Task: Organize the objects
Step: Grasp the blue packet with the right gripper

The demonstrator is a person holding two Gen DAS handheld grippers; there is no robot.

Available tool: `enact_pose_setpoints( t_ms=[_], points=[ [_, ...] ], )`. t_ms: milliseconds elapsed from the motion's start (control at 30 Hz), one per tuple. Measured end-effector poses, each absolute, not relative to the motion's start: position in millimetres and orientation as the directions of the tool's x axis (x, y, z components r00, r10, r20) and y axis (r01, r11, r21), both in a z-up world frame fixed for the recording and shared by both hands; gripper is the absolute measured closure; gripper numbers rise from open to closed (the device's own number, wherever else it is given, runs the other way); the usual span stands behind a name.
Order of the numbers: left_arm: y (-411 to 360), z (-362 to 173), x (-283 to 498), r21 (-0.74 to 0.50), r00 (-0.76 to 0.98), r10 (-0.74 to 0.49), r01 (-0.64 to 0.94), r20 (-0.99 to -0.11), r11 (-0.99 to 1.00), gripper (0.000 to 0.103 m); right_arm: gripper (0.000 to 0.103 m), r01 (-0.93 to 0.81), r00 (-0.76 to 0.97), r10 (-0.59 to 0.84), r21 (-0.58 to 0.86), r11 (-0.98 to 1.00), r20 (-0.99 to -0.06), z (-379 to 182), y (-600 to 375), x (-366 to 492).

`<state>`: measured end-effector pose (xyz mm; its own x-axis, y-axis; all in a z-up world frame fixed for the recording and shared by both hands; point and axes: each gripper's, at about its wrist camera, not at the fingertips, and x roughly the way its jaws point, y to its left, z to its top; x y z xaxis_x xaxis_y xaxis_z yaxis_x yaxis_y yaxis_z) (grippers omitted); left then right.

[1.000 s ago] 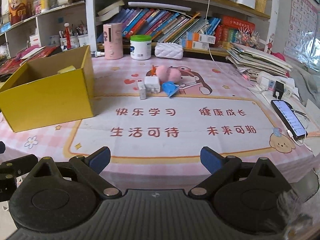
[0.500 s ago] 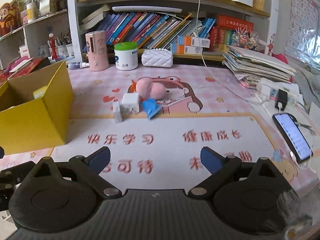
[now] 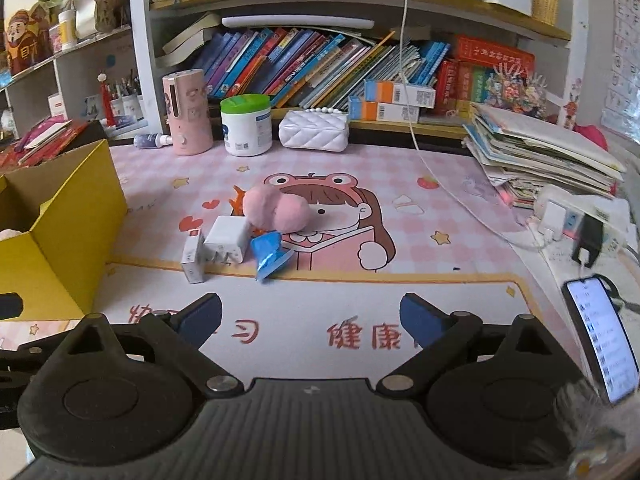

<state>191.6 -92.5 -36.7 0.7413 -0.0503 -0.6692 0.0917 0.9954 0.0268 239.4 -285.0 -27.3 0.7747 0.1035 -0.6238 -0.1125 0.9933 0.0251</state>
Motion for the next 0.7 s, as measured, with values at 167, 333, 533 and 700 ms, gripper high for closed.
enact_pose_setpoints(
  t_ms=[167, 333, 533, 700],
  points=[
    [-110, -41, 202, 0.039, 0.732, -0.025, 0.070, -0.681, 0.997, 0.016, 0.016, -0.164, 0.756, 0.156, 0.047, 0.985, -0.635, -33, -300, 261],
    [-120, -43, 206, 0.074, 0.718, 0.014, 0.052, -0.696, 0.996, 0.016, 0.029, -0.243, 0.717, 0.240, 0.087, 0.966, -0.654, -45, -302, 289],
    [-116, -42, 202, 0.097, 0.709, 0.071, -0.004, -0.701, 0.995, 0.016, 0.035, -0.299, 0.667, 0.287, 0.106, 0.948, -0.687, -64, -290, 328],
    [-109, -41, 196, 0.102, 0.696, 0.110, -0.053, -0.709, 0.993, 0.016, 0.044, -0.346, 0.642, 0.317, 0.105, 0.932, -0.698, -77, -275, 359]
  ],
)
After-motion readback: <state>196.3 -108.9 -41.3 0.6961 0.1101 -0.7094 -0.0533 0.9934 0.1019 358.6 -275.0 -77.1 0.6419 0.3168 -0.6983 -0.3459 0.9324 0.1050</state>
